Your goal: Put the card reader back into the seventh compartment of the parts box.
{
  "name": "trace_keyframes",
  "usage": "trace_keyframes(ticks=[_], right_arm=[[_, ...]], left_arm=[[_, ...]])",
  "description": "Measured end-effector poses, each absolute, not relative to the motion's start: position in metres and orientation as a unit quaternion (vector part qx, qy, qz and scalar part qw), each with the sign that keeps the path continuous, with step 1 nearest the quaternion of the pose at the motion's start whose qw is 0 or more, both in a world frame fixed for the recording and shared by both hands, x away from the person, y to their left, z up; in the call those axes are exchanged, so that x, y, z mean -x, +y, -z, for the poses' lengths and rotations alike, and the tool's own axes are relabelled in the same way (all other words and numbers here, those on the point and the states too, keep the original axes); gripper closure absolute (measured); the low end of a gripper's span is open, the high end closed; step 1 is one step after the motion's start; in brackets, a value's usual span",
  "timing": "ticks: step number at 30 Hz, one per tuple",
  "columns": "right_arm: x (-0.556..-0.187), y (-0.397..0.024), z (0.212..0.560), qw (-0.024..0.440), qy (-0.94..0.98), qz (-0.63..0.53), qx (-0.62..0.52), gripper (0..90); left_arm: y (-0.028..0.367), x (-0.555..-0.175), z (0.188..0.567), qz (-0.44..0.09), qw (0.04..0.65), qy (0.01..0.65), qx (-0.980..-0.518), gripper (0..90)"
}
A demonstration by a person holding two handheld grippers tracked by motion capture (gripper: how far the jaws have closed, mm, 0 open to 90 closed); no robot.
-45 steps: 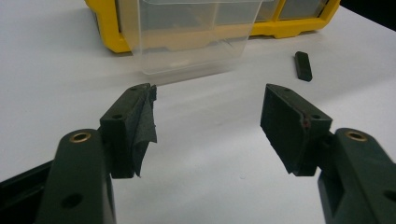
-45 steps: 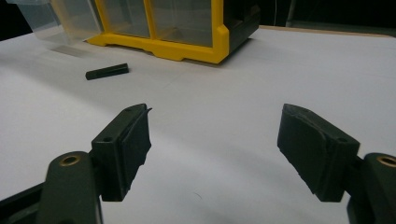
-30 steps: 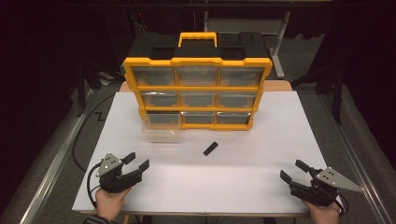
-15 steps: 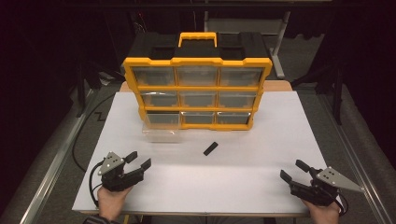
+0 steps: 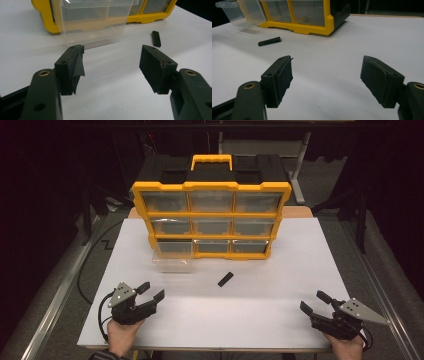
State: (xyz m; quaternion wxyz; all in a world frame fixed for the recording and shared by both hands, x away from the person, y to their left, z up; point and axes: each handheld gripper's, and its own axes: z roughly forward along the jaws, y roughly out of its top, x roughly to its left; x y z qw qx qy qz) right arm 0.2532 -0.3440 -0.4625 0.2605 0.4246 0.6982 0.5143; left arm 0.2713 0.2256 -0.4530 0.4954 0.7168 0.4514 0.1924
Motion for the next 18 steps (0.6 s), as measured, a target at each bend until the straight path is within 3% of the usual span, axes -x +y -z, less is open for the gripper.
trace_keyframes(ticks=[18], right_arm=[[-0.253,-0.342,0.463,0.262,0.702,-0.507,-0.426,25.1]], left_arm=[[0.212,-0.275,0.452,-0.188,0.497,0.436,-0.726,36.5]])
